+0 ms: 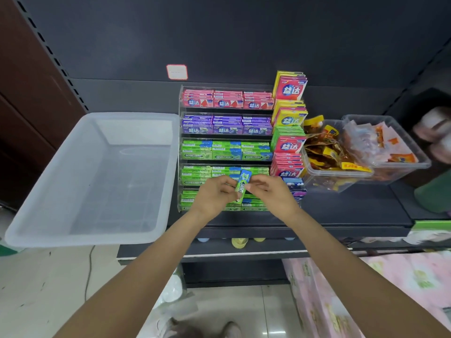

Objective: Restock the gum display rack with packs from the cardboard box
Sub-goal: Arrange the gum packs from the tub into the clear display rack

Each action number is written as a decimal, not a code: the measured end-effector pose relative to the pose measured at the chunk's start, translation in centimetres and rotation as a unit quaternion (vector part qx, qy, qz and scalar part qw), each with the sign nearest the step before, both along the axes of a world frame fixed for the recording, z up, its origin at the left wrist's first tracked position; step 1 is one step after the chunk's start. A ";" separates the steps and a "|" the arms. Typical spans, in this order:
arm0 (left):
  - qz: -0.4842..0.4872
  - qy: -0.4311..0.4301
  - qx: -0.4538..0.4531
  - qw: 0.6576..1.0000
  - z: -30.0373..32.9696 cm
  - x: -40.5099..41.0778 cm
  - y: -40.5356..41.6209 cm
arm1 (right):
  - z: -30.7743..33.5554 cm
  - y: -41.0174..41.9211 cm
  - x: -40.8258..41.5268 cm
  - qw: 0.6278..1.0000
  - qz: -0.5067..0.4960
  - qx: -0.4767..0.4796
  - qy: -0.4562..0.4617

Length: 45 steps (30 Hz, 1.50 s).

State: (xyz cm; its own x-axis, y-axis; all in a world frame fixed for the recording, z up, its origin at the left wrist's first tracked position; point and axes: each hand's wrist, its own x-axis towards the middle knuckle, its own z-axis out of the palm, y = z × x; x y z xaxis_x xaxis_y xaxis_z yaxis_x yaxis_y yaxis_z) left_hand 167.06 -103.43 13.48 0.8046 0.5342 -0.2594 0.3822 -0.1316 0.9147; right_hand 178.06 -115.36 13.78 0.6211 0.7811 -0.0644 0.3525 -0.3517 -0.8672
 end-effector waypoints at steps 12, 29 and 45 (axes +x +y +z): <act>-0.061 -0.036 0.105 0.992 0.8 2.9 -0.9 | 1.4 -1.2 1.6 0.997 -0.062 0.024 -0.024; -0.140 0.061 0.542 0.826 -4.0 4.5 -1.8 | -2.3 -6.2 2.7 0.895 -0.038 -0.051 -0.441; -0.159 0.020 0.566 0.809 -5.4 3.1 -1.1 | -4.6 -5.9 -1.7 0.918 0.030 -0.153 -0.365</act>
State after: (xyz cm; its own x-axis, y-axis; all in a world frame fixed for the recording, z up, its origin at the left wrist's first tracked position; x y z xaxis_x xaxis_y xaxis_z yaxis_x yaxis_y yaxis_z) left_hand 170.17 -104.53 8.12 0.9507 0.2160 0.2225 0.1912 -0.9732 0.1278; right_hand 176.36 -121.30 9.15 0.5421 0.8304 0.1291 0.8273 -0.5004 -0.2552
